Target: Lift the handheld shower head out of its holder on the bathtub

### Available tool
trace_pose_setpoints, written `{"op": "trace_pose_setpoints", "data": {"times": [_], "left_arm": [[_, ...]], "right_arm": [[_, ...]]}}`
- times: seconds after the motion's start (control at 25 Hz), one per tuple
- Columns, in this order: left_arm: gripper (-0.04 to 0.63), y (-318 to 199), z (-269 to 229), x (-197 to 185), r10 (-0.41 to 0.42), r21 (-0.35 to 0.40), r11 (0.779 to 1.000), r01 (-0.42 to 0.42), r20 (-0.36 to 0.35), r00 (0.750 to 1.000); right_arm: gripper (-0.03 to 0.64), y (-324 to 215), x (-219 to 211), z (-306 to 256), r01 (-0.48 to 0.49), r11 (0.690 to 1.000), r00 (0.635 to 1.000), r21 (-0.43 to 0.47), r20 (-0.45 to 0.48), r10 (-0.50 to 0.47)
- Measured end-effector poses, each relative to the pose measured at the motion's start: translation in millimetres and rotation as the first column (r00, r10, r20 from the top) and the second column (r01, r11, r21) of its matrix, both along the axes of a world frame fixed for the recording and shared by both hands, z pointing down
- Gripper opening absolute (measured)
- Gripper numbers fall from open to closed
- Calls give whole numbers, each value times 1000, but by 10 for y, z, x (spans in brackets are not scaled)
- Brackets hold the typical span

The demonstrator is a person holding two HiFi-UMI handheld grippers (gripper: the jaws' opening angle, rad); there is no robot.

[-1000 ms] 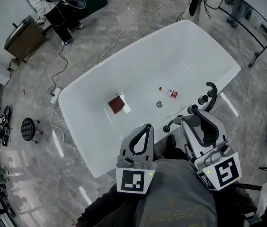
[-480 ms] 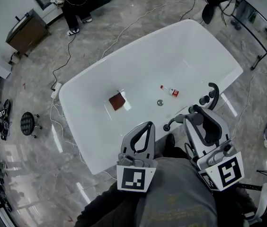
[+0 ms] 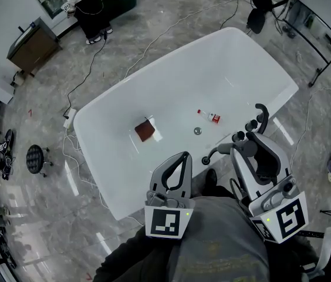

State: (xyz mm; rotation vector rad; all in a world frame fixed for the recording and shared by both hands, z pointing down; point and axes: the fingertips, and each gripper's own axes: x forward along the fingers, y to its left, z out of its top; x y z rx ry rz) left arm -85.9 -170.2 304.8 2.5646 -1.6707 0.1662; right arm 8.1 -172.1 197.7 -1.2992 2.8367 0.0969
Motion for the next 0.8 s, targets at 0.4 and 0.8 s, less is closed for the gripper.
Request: {"op": "trace_pose_setpoints", "data": {"times": [0.4, 0.8], "left_arm": [[2, 17, -128, -5, 9, 35, 999, -9, 0, 1000], [2, 62, -662, -31, 40, 74, 997, -34, -82, 996]], "right_arm": [[143, 132, 50, -317, -8, 998, 999, 56, 46, 6], [143, 134, 21, -244, -20, 999, 998, 41, 52, 18]]}}
